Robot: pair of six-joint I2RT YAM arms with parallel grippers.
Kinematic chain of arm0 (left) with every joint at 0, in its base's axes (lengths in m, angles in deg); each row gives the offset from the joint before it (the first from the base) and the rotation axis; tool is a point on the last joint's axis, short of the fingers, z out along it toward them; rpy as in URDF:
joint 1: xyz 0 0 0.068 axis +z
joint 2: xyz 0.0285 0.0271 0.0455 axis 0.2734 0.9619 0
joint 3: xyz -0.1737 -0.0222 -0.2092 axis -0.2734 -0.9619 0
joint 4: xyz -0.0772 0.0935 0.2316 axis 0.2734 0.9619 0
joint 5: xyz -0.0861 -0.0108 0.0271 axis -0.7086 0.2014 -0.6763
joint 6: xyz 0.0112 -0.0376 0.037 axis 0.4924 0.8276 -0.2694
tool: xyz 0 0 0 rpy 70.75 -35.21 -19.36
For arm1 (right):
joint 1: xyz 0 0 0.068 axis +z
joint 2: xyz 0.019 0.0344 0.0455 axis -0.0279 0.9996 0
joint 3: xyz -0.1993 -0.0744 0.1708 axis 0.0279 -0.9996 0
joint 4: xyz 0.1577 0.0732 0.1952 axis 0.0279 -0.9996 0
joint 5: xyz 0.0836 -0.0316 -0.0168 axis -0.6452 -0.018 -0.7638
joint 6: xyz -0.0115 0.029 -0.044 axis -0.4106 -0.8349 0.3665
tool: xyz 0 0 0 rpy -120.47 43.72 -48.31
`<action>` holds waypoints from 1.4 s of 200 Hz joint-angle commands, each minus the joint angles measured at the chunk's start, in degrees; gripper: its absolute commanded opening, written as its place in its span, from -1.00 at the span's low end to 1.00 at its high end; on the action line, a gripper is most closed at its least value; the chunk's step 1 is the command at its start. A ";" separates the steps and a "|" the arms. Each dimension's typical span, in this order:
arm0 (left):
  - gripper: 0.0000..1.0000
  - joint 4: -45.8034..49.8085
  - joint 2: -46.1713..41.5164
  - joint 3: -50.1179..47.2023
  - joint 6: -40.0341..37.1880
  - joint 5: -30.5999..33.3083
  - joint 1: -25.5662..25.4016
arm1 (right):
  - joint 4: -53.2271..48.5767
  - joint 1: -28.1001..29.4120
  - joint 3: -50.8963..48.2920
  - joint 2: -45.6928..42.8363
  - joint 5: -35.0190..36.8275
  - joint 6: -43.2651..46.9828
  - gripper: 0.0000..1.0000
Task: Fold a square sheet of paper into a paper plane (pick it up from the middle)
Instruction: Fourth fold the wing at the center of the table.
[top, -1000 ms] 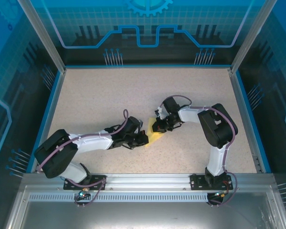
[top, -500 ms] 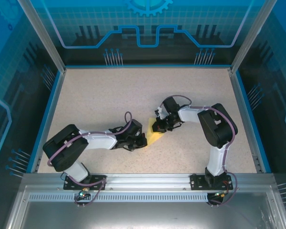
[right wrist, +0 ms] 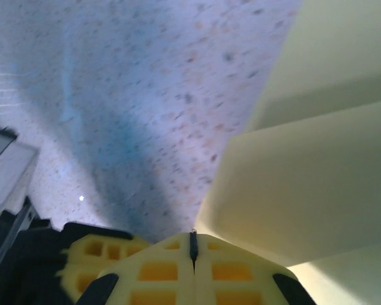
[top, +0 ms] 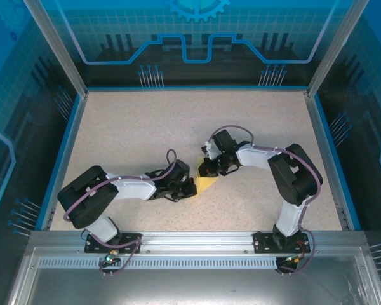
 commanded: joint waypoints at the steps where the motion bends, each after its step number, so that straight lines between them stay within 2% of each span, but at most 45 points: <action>1: -1.00 4.76 1.64 -1.03 0.11 1.46 -0.78 | 1.51 1.27 -3.73 -1.18 -1.22 -1.87 -1.00; 83: -1.00 5.13 1.20 -0.77 0.14 1.47 -0.78 | 5.46 3.18 -5.33 2.81 -5.11 -2.72 -1.00; 122: -1.00 5.34 0.20 -0.59 0.00 1.46 -0.80 | 2.96 2.79 -4.41 4.98 -2.00 -2.67 -1.00; 181: -1.00 -2.35 -4.74 -1.55 -0.03 -0.14 -0.69 | 3.47 2.57 -5.16 5.72 -2.26 -3.11 -1.00; 228: -1.00 -3.76 -0.61 -3.09 1.50 -1.18 -0.61 | 3.40 2.42 -4.98 6.09 -2.50 -3.20 -1.00; 280: -1.00 -0.68 0.14 -4.64 1.98 1.31 -0.54 | 3.48 1.90 -5.16 5.79 -2.35 -2.70 -1.00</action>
